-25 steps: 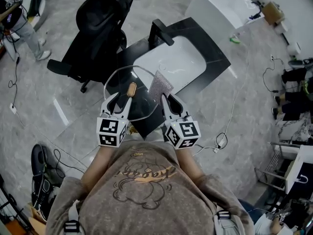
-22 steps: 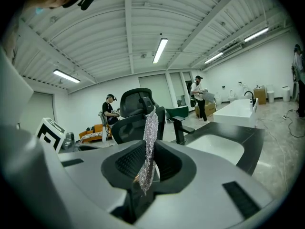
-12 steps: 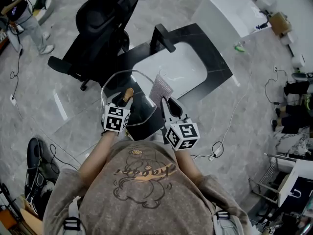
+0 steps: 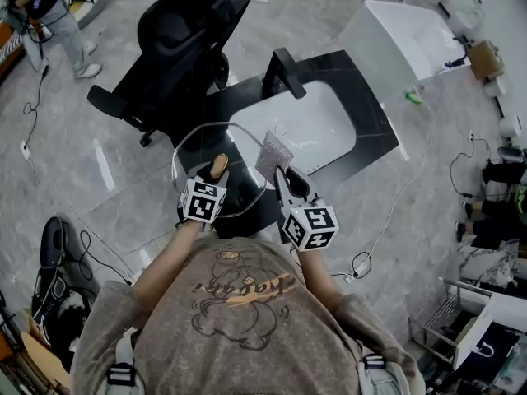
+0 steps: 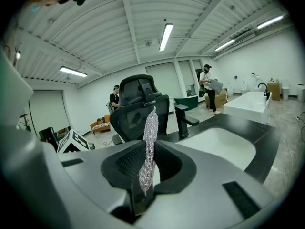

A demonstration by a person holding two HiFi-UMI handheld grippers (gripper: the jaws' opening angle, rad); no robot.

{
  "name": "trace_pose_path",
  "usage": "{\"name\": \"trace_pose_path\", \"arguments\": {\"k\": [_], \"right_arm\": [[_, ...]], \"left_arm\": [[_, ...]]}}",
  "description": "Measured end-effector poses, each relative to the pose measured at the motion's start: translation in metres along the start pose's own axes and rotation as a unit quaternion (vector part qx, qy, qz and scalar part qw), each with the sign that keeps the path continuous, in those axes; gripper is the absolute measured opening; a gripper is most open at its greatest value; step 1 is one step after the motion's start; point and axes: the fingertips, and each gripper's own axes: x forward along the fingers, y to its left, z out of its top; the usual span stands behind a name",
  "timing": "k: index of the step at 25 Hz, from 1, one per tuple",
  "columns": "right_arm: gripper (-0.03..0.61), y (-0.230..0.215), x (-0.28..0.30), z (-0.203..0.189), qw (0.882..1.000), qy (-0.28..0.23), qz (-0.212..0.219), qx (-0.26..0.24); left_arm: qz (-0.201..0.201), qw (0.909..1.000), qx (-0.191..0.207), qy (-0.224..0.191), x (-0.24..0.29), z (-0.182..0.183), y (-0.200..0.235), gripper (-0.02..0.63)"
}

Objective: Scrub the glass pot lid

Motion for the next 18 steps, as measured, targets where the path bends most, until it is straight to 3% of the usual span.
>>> {"name": "trace_pose_path", "arguments": {"k": [6, 11, 13, 15, 18], "right_arm": [[0.069, 0.001, 0.056, -0.009, 0.992, 0.073, 0.092, -0.045], [0.069, 0.037, 0.122, -0.001, 0.966, 0.118, 0.203, -0.103], [0.069, 0.059, 0.147, 0.001, 0.948, 0.139, 0.254, -0.135], [0.069, 0.085, 0.168, -0.005, 0.918, 0.168, 0.314, -0.172], [0.069, 0.124, 0.186, -0.032, 0.852, 0.227, 0.409, -0.233]], "left_arm": [[0.001, 0.9998, -0.018, 0.004, 0.001, -0.001, -0.001, 0.184], [0.010, 0.9997, -0.022, -0.001, 0.002, 0.000, -0.001, 0.184], [0.015, 0.9995, -0.027, 0.000, 0.002, 0.000, -0.001, 0.184], [0.021, 0.9993, -0.032, 0.001, 0.004, -0.001, 0.000, 0.184], [0.029, 0.9988, -0.039, 0.000, 0.005, -0.001, 0.000, 0.184]]}}
